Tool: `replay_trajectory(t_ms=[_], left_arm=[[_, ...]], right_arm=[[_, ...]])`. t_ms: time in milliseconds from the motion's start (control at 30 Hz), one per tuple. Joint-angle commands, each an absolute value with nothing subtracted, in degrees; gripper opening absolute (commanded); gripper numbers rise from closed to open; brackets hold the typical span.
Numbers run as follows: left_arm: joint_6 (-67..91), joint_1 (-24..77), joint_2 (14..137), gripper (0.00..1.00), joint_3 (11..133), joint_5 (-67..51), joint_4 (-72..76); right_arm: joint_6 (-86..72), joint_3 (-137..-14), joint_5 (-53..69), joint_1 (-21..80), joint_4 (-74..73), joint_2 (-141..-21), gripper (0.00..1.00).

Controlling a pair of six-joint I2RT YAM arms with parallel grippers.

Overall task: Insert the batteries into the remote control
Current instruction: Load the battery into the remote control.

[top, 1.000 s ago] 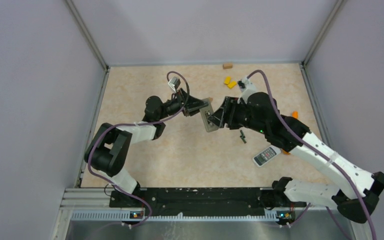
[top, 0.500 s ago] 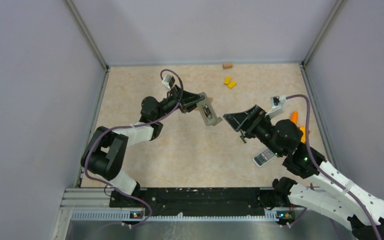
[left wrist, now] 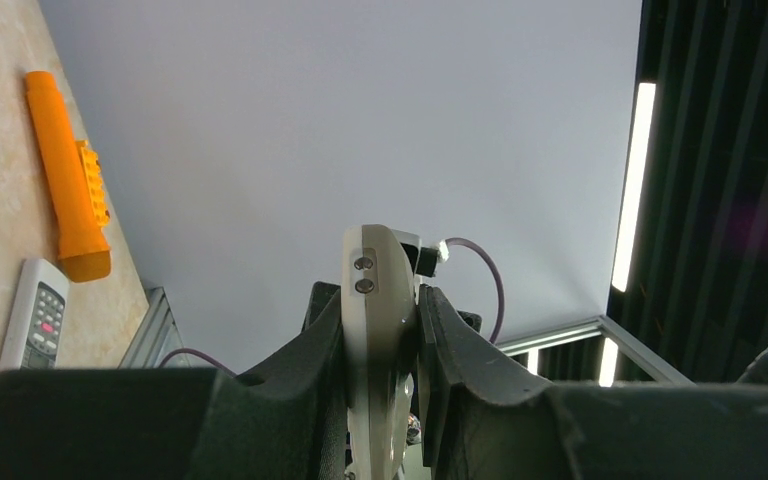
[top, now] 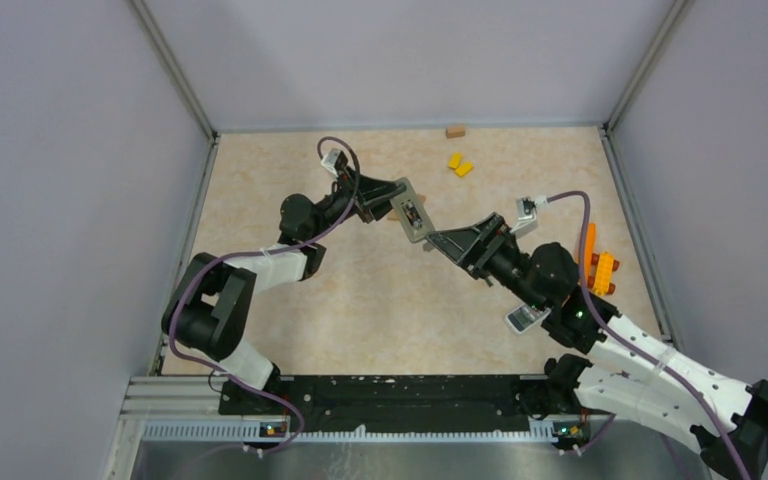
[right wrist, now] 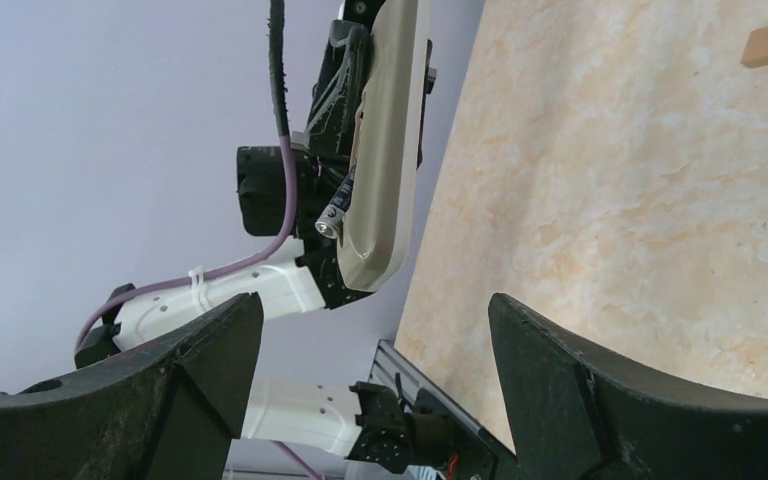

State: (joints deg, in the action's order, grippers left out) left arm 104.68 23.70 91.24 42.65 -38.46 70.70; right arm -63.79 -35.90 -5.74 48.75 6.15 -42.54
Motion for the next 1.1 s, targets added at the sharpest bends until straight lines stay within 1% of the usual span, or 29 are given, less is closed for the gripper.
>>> replay_trajectory(t_ms=[0, 200, 433, 600, 1067], left_arm=[[107.63, 23.79, 90.62, 0.05, 43.98, -37.58, 77.07], [108.76, 24.51, 90.74, 0.05, 43.75, -37.21, 77.79], [109.94, 25.11, 91.13, 0.05, 43.30, -37.26, 79.42], [110.27, 25.35, 91.67, 0.04, 43.04, -37.01, 80.31], [111.47, 25.83, 92.91, 0.04, 43.42, -37.20, 82.27]], right_arm=[[-65.64, -34.98, -4.24, 49.24, 13.01, -42.72, 0.85], [-65.70, -34.21, -3.97, 49.24, 18.18, -45.44, 0.83], [-65.05, -34.35, -6.52, 49.22, 21.16, -47.14, 0.73], [-64.86, -34.90, -7.69, 49.22, 20.28, -47.87, 0.67], [-64.63, -37.35, -7.80, 49.26, 17.05, -52.32, 0.60]])
